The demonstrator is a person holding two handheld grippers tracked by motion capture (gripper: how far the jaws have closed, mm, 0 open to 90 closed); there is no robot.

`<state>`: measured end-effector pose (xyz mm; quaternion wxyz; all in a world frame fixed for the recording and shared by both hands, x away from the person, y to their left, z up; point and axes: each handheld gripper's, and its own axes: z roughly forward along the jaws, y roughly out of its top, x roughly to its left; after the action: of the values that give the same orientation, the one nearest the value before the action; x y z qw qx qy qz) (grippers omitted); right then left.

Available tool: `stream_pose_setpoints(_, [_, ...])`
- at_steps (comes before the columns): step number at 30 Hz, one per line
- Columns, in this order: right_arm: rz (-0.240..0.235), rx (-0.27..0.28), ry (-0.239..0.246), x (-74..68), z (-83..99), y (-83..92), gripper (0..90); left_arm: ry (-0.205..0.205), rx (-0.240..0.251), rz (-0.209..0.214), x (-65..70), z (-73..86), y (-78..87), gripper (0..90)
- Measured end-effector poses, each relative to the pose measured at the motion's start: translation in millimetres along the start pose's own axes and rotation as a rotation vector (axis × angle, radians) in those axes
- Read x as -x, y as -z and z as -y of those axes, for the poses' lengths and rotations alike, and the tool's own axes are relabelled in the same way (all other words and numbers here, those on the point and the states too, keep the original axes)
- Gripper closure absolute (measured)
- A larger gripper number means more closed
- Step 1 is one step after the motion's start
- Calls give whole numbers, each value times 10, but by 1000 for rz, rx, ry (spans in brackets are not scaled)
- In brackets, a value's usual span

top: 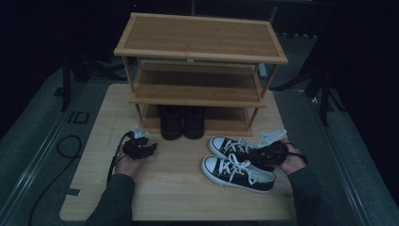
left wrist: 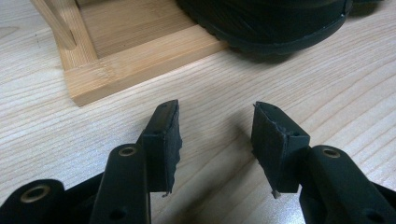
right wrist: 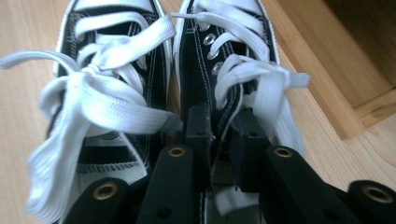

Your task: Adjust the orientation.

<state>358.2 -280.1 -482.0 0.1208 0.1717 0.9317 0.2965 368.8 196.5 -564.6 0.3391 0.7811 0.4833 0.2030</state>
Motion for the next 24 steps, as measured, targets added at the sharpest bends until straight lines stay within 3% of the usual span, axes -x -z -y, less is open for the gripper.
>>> stream_pose_setpoints(3, [-5, 20, -19, 9, -1, 90, 727, 0, 0, -1, 1, 0, 0, 521])
stream_pose_setpoints(8, [-39, 9, -14, 9, -6, 159, 629, 1, 0, -1, 2, 0, 0, 521])
stream_pose_setpoints(19, [-88, -25, -61, -31, 74, 169, 481, 1, 1, -1, 4, 3, 2, 520])
stream_pose_setpoints(24, [-67, -44, -43, -81, 89, 146, 418, 0, 2, -1, 7, 4, 1, 512])
